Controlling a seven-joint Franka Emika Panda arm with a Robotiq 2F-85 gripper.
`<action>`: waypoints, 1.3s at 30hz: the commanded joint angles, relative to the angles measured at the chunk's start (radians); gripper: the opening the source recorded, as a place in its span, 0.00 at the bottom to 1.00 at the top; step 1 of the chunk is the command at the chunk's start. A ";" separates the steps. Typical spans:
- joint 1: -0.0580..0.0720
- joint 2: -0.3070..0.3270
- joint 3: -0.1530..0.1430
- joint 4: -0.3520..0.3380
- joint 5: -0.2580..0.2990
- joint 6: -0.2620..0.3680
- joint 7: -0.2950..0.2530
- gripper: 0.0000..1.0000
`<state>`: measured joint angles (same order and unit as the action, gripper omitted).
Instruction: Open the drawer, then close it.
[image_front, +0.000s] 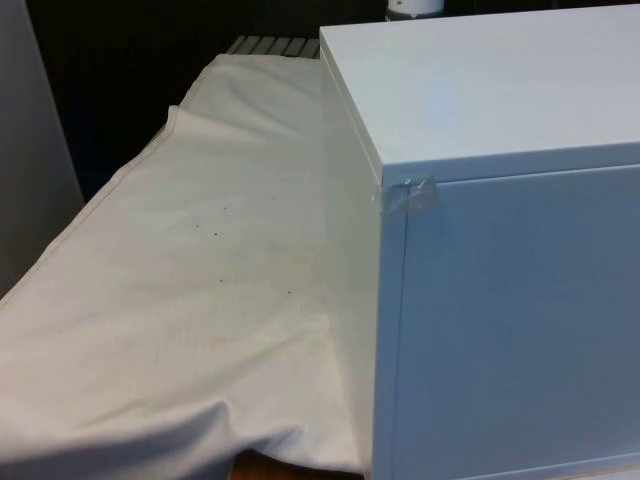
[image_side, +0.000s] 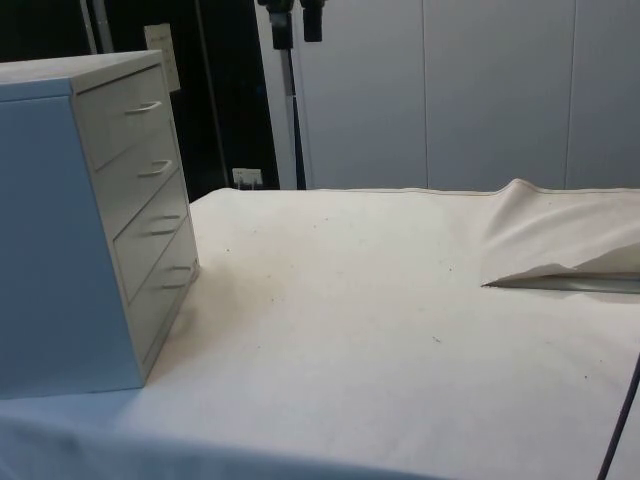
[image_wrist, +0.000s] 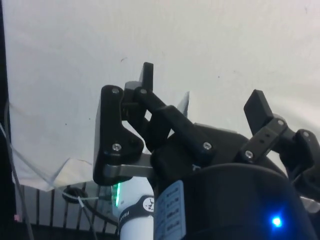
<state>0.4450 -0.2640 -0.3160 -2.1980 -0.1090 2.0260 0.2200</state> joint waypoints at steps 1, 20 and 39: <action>0.000 0.001 0.002 0.001 0.000 0.004 0.006 1.00; 0.000 0.021 0.011 -0.002 0.006 0.077 0.126 1.00; 0.000 0.056 0.008 -0.004 0.014 0.132 0.245 1.00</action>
<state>0.4450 -0.2090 -0.3070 -2.2010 -0.1020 2.1480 0.4630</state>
